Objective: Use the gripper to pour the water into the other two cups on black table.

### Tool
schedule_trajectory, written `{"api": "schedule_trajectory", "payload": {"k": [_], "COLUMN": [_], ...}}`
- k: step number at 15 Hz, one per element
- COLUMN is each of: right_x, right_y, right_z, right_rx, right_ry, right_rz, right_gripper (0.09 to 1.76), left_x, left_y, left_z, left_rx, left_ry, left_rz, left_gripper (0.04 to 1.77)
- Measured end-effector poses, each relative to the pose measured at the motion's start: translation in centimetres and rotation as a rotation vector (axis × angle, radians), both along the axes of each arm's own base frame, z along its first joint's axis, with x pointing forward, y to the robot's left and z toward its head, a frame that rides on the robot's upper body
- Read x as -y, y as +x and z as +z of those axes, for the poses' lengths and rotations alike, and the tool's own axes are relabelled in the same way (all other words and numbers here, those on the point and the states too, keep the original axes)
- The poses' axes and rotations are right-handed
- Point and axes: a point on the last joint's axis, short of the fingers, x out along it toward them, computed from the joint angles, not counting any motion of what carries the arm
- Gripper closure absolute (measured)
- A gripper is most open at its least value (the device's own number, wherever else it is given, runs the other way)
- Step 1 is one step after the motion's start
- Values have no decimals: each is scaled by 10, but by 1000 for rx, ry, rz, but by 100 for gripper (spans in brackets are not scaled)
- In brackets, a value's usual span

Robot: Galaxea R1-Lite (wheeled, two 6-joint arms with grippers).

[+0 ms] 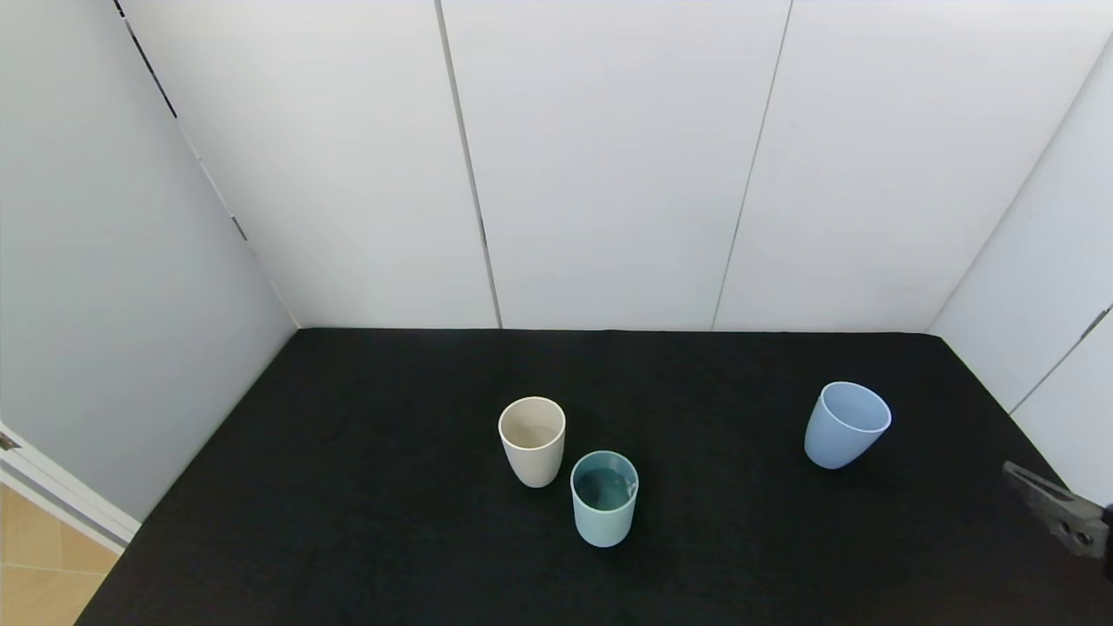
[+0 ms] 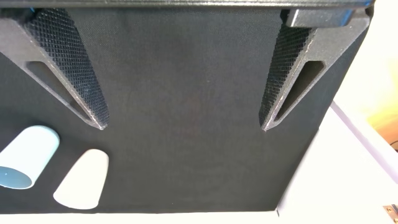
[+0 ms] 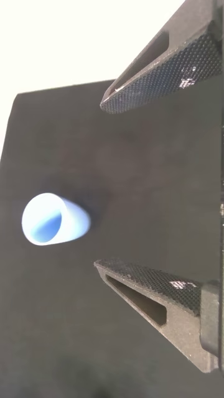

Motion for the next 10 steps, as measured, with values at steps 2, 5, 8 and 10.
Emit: {"api": "schedule_trajectory", "payload": {"k": [2,5,8,10], "right_x": [4,9,14,16], "right_y": [-27,-65,-100,-117], "right_z": [2,1,-8,-15], "right_rx": [8,40,63,81], "right_ry": [-5,-35,-52,-60], "right_rz": [-12,-54,-83,-111], "right_gripper": [15,15,15,15], "left_x": [0,0,0,0], "left_y": [0,0,0,0], "left_z": [0,0,0,0], "left_rx": [0,0,0,0], "left_ry": [0,0,0,0], "left_rz": [1,0,0,0], "left_gripper": [9,9,9,9]}}
